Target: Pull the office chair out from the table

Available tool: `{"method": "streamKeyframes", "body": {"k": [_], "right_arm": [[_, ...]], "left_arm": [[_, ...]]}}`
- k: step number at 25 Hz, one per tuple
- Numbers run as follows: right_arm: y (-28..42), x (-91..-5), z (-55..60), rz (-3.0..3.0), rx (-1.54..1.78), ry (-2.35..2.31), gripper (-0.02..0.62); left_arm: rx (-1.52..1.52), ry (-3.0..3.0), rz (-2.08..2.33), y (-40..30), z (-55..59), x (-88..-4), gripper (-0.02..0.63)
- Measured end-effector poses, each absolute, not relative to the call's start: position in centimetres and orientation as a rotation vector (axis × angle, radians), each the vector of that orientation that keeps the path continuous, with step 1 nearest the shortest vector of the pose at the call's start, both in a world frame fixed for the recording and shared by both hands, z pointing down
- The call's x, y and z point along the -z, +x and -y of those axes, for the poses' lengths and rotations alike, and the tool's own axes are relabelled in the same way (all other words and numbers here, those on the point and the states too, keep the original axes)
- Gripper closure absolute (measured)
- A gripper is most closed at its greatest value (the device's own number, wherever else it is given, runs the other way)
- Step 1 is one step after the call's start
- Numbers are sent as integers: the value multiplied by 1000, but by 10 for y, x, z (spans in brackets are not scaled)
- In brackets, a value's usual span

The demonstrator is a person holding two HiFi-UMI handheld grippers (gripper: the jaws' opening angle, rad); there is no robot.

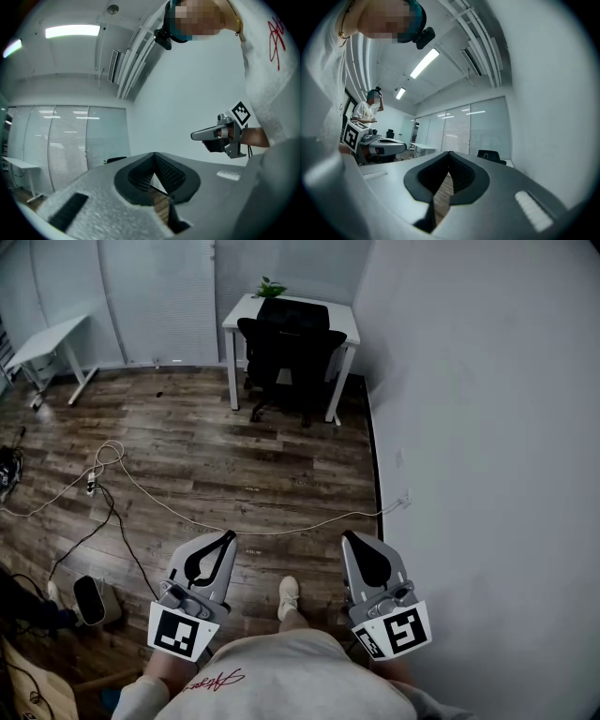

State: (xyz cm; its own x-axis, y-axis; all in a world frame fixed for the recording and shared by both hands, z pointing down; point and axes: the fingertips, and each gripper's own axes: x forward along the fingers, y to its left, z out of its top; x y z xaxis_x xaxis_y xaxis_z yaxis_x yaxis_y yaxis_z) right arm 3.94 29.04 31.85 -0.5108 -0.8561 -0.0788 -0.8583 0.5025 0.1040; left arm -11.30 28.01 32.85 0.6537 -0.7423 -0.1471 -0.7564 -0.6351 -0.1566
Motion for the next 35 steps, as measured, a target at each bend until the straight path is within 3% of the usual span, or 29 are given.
{"method": "streamKeyframes", "body": {"k": [35], "right_arm": [[128, -296, -62, -2781, -233, -1451, 594]], "left_arm": [[-119, -2612, -1325, -23, -59, -305, 611]]}}
